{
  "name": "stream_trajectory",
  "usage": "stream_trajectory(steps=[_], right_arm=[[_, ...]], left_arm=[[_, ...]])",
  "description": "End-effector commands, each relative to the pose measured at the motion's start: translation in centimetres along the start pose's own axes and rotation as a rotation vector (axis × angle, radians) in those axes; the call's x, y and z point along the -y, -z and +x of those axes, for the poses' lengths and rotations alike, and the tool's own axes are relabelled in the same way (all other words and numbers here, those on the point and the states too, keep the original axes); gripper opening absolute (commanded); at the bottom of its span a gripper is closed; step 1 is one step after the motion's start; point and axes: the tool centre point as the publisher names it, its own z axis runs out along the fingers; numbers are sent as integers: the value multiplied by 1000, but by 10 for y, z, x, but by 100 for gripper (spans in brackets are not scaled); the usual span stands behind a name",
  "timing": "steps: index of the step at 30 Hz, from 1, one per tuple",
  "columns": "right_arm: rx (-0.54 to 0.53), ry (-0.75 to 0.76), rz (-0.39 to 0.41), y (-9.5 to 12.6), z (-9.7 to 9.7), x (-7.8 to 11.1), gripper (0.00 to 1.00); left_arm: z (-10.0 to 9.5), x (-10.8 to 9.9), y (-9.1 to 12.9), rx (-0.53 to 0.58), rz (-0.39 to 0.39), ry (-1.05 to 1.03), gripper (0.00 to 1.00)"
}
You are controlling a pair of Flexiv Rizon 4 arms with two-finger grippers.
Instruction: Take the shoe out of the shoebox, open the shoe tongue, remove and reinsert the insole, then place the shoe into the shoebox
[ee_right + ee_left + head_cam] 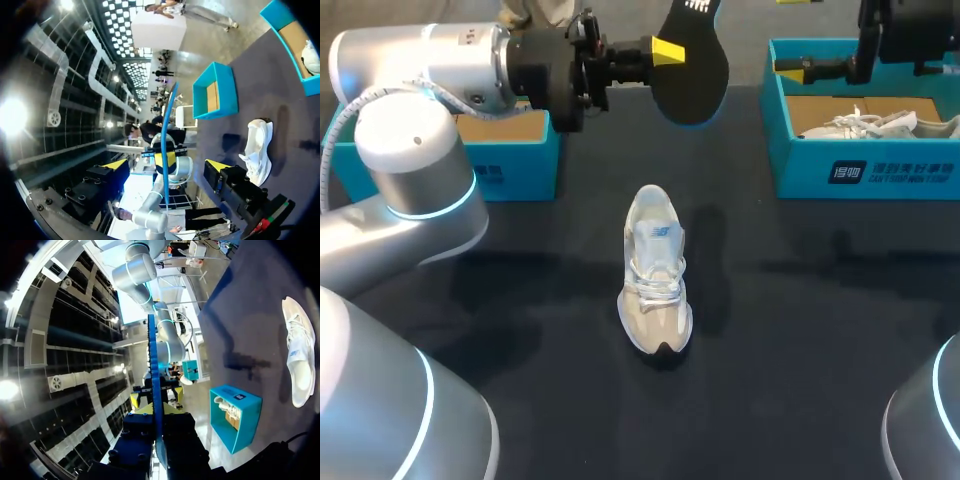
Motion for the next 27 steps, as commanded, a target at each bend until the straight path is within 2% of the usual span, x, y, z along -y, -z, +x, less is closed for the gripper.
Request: stream_trajectory(steps=[1,7,25,27], right_arm=[[4,5,-25,12,-2,15,100],[31,29,-47,24,-2,20,100],[31,29,-47,24,-2,20,100],[31,29,-47,24,-2,20,100]], left_arm=[[0,-2,2,-4,-3,0,0],[1,-5,4,-10,-5,15,0],[1,-5,4,-10,-5,15,0],[1,-1,6,-23,-4,63,0]])
